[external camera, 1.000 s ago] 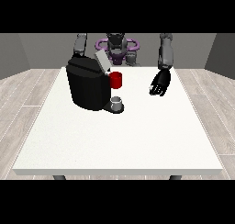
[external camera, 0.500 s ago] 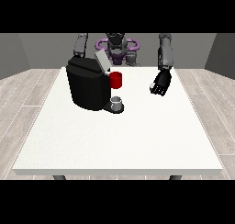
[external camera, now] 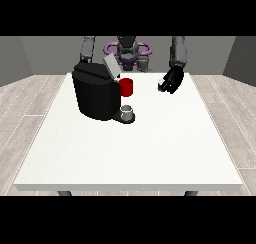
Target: Insert the coffee pod into the coffee machine and close the lid
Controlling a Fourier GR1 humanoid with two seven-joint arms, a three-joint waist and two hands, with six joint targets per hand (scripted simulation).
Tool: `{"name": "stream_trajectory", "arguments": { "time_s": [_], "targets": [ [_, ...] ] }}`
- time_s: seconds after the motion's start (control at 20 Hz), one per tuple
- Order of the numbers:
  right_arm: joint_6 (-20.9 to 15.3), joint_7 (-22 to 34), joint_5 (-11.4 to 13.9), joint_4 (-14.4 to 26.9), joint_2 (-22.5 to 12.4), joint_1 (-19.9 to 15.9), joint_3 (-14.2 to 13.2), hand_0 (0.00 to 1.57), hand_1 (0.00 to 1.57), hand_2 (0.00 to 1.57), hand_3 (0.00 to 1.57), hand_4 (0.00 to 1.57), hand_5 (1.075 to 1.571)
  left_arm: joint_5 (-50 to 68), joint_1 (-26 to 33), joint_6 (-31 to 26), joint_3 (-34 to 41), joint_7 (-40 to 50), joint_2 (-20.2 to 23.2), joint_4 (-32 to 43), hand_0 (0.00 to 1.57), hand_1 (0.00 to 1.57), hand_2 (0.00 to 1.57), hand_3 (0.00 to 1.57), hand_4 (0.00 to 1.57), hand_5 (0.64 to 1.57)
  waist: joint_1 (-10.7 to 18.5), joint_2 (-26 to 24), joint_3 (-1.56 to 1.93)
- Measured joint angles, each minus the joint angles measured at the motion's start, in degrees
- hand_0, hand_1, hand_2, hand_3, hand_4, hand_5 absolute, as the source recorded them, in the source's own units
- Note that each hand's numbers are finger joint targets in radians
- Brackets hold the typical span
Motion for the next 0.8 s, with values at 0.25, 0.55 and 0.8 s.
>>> {"name": "stream_trajectory", "arguments": {
  "time_s": [0.25, 0.55, 0.8],
  "targets": [
    [-0.8, 0.6, 0.3, 3.5, -0.1, -1.5, -0.4, 0.00, 0.00, 0.00, 0.00, 0.00, 1.571, 0.7, -5.1, -7.2, 0.1, 2.7, -0.4, -2.1, 1.40, 1.40, 1.40, 1.34, 0.60, 1.571, 0.8, -2.6, 0.02],
    [0.4, -1.8, 0.3, 4.3, 0.1, -0.7, 0.3, 0.00, 0.00, 0.00, 0.00, 0.00, 1.571, 1.0, -9.1, -11.6, 1.3, 5.7, -0.9, -3.3, 1.33, 1.33, 1.35, 1.32, 0.59, 1.571, -0.8, -4.0, 0.02],
    [1.5, -0.7, -0.6, 3.6, 0.0, -0.5, 0.0, 0.00, 0.00, 0.00, 0.00, 0.00, 1.571, 1.6, -11.0, -13.7, 2.3, 8.0, -2.9, -4.6, 0.98, 0.98, 1.20, 1.37, 0.51, 1.571, -1.7, -5.9, 0.01]
  ]
}}
